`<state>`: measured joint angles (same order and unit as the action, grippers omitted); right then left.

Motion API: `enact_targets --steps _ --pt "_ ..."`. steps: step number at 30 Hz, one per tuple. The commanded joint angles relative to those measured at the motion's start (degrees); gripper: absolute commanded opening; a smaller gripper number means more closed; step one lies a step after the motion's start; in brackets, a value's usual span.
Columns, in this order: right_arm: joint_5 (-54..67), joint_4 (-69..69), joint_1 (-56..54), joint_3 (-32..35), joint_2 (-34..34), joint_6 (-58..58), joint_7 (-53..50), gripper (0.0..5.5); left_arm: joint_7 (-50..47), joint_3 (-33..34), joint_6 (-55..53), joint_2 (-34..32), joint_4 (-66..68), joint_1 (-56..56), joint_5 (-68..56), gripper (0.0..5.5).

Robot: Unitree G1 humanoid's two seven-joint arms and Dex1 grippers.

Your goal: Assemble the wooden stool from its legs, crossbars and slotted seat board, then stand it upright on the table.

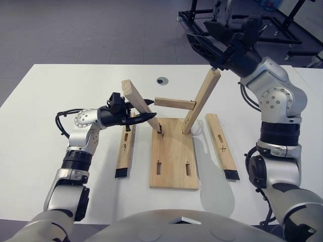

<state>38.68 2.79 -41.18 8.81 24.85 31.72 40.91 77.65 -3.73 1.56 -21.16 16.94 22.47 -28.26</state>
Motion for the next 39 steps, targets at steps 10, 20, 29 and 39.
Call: enact_targets --steps 10,20,29,39 --pt "-9.24 6.73 -1.26 -3.64 4.07 -4.35 5.21 5.17 -0.57 2.16 -6.65 -1.46 -6.16 -4.73 -3.92 2.01" --pt "-13.18 11.33 -1.20 -4.67 4.62 -5.15 7.34 5.17 -2.09 3.17 -6.01 -0.19 -7.34 -7.43 -4.40 2.01" --pt "-13.81 14.06 -1.38 -3.85 4.48 -4.77 7.42 5.17 -1.35 2.59 -7.11 -0.77 -7.81 -7.65 -4.41 2.01" --pt "-17.04 15.36 2.07 -6.95 5.33 -6.37 8.21 5.17 -2.16 3.49 -7.23 -0.74 -6.43 -6.85 -4.45 2.01"
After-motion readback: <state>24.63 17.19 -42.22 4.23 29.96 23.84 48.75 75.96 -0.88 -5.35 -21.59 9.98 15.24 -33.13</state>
